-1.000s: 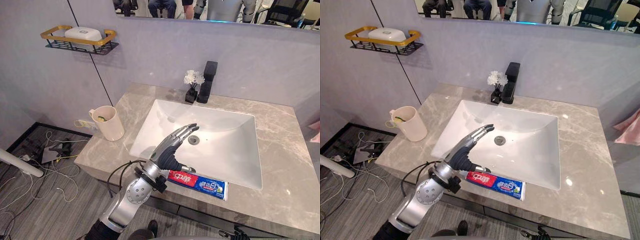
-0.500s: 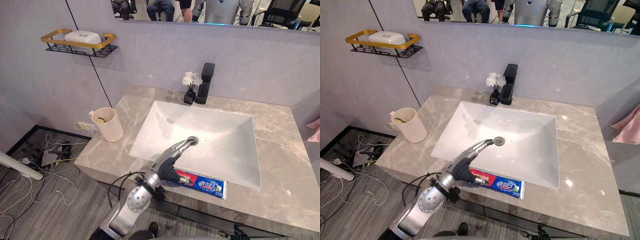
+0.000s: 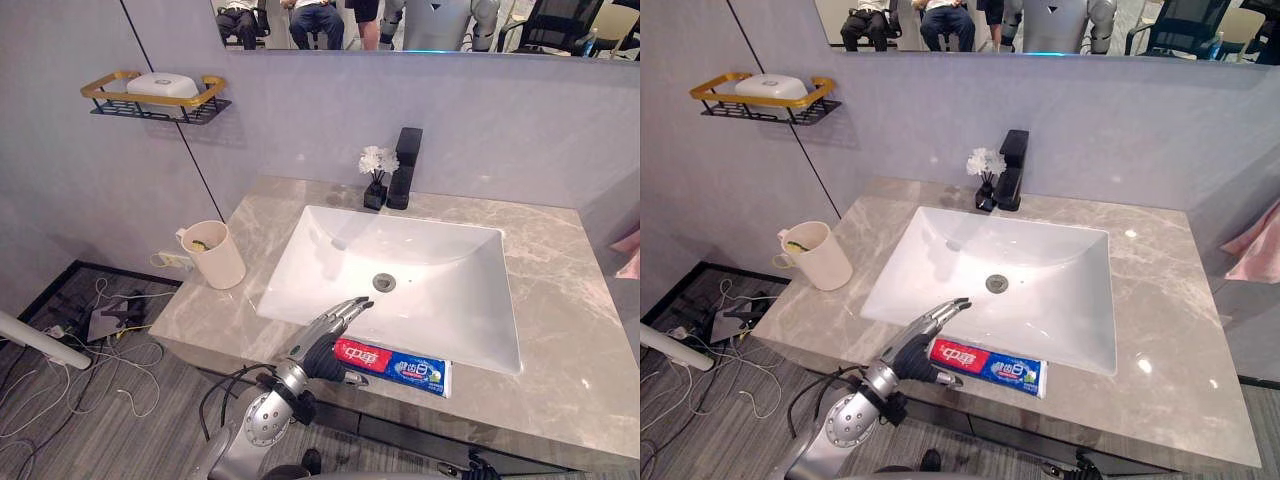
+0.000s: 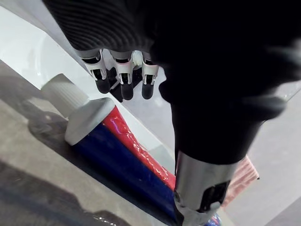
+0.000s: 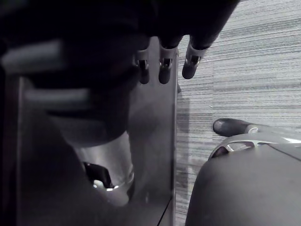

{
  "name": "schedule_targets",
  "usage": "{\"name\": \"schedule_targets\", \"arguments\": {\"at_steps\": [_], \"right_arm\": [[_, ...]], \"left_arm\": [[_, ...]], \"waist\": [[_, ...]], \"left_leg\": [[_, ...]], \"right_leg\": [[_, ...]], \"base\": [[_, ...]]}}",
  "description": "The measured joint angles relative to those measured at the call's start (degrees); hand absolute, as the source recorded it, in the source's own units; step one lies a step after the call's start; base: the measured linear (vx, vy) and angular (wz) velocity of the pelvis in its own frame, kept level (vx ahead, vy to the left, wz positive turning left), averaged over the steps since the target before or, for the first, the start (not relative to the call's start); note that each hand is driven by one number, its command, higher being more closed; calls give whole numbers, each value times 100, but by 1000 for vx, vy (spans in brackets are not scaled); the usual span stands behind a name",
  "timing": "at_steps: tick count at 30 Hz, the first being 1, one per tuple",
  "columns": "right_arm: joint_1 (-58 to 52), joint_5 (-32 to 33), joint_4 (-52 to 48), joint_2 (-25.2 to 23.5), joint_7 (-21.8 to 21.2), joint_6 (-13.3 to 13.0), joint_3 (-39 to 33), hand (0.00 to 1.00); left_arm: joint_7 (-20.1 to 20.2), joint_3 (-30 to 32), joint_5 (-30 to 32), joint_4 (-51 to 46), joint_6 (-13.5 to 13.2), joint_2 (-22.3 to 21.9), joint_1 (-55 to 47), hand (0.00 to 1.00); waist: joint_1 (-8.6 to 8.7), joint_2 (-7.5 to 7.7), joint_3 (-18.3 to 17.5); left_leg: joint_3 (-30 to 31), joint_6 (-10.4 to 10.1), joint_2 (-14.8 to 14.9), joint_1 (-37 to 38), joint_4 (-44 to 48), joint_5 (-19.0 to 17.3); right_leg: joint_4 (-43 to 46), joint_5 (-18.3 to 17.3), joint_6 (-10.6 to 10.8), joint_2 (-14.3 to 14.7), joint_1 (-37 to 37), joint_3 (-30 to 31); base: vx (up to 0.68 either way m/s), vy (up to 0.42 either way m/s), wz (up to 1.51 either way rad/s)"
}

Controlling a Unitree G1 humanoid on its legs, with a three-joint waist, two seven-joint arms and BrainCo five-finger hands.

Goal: Organize washtable

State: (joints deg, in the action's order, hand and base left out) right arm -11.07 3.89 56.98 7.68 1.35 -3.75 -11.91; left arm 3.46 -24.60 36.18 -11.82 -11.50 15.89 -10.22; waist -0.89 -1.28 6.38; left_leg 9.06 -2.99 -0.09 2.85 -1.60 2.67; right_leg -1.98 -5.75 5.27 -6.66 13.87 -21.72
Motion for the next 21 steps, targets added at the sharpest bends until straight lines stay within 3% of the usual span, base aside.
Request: {"name": "schedule_targets", "arguments": {"at_steps": [5, 6, 21], "right_arm": [[13, -2, -1, 3, 0, 0, -8, 0], [29, -1, -2, 5, 0, 0, -9, 0], [109, -1, -64, 9, 3, 18, -60, 0]], "left_arm": [[-56, 49, 183, 148, 7, -29, 1, 0], [-97, 50, 229, 232, 11, -64, 6, 100], [-234, 72, 224, 712, 120, -274, 400, 100]], "waist": [[3, -8, 8], [10, -19, 17], [58, -77, 21]], "left_leg": [[-111, -1, 15, 54, -50, -3], [-134, -1, 14, 70, -58, -4], [-343, -3, 94, 116, -208, -4]], "right_leg": [[-14, 0, 0, 0, -6, 131], [-13, 0, 0, 0, -7, 144], [-17, 10, -12, 57, -146, 352]], "base": [[25, -9, -9], [7, -2, -11], [7, -9, -8]]}}
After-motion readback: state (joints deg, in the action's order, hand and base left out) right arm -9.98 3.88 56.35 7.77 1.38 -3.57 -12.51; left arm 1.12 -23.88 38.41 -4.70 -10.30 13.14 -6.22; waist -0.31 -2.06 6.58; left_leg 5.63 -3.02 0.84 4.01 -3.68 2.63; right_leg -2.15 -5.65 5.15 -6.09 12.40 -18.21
